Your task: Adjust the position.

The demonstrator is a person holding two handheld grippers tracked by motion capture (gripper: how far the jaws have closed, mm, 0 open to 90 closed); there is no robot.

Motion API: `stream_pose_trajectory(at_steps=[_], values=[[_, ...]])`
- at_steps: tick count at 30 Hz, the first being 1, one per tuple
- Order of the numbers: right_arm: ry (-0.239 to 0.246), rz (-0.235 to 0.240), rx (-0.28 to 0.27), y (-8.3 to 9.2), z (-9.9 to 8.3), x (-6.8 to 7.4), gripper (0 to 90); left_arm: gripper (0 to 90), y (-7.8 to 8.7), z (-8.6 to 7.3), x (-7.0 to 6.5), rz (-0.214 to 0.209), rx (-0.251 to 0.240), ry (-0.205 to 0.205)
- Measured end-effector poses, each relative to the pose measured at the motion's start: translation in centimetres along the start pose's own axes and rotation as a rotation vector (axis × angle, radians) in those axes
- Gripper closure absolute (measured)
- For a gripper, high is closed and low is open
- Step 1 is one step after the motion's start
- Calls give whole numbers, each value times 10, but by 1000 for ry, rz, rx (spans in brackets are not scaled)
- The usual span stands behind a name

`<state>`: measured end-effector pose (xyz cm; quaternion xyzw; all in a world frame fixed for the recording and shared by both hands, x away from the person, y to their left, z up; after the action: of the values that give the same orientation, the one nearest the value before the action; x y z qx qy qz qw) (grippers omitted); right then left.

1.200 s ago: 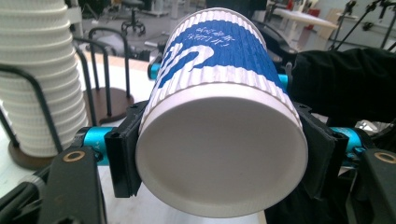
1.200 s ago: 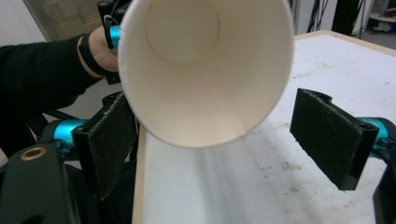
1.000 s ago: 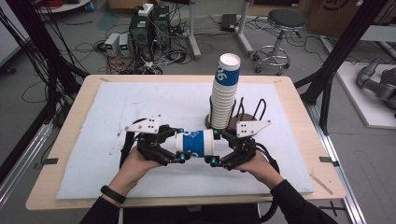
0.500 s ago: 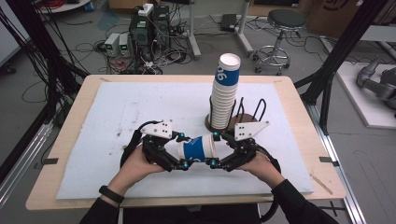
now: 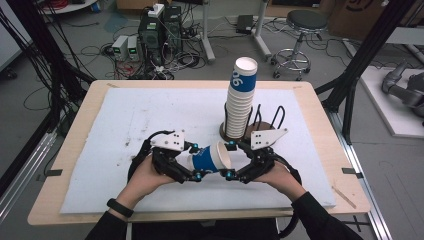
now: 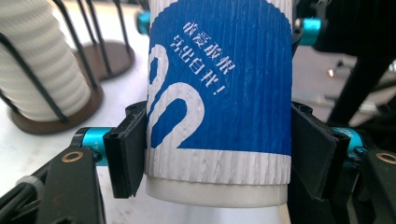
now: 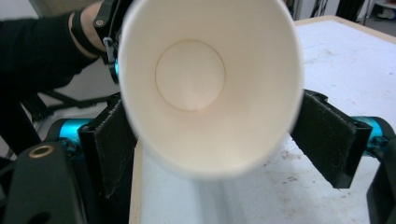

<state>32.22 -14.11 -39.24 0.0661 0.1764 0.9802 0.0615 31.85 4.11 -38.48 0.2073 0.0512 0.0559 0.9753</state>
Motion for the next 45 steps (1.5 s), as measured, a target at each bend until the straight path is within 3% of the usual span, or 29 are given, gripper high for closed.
stream_pose_trajectory(at_steps=[2,5,10,12,17,21,23,26,27,31,36,40,45], values=[[-21,-3,-19,2,1,-2,180,285,7,3,3,3,-68,21],[-61,14,-52,2,2,-2,180,285,9,6,3,-11,-131,43],[-88,37,-135,-2,9,4,181,284,-3,4,-1,-38,-142,48],[-94,45,-150,-2,10,4,226,283,-6,4,-3,-54,-141,51],[-59,50,-135,1,10,5,253,277,-11,2,-4,-47,-83,53],[-13,21,-54,-2,8,5,255,240,-18,-4,-7,6,83,-14],[-1,25,-23,-3,7,7,256,237,-22,-6,-9,6,119,-31],[18,26,16,-6,6,9,257,240,-27,-9,-9,7,138,-25],[27,22,24,-7,6,9,256,273,-28,-10,-9,3,146,-28],[40,9,15,-8,7,11,220,291,-29,-10,-8,-14,91,-21],[-46,35,-117,-6,13,10,191,294,-27,-4,-7,-22,-51,8],[-78,59,-206,-5,19,12,191,294,-31,-2,-10,-23,-97,0],[-77,62,-232,-6,22,15,197,296,-36,0,-13,-14,-140,-8]])
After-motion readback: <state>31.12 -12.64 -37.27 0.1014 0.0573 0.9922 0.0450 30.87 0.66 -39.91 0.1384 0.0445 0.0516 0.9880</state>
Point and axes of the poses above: each handheld gripper's, and its own axes: y roughly backward along the jaws, z roughly out of its top, x roughly to its left, the point moved 6 cm from there along -y, roughly forward along the jaws, and after that the axes turned 1 degree about y, right-handed, at the moved point
